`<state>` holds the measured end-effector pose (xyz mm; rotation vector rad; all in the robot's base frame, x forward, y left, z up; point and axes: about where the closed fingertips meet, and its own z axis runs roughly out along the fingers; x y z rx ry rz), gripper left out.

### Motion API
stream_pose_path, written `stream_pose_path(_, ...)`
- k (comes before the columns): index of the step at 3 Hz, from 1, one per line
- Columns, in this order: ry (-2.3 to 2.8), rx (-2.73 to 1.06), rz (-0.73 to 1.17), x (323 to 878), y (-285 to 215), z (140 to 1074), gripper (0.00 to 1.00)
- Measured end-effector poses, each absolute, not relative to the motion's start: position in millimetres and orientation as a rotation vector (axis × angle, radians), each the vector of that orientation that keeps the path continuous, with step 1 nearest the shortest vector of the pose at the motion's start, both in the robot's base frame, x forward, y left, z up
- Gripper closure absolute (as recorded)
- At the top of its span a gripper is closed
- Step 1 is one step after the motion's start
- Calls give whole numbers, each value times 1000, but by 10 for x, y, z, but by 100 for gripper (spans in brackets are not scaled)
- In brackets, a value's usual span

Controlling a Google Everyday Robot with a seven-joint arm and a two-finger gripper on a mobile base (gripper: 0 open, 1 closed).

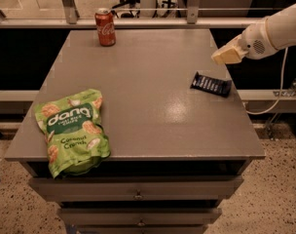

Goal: Move rxbar blueberry near coke can

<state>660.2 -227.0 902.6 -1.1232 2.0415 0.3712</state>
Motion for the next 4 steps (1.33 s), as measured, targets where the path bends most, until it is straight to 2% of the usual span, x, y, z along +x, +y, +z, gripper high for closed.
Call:
stream_pose_path(2,2001,-1106,334,6531,-2397,9451,100)
stream_pose_path(4,1983,-1132,360,6498,-2132,9011,41)
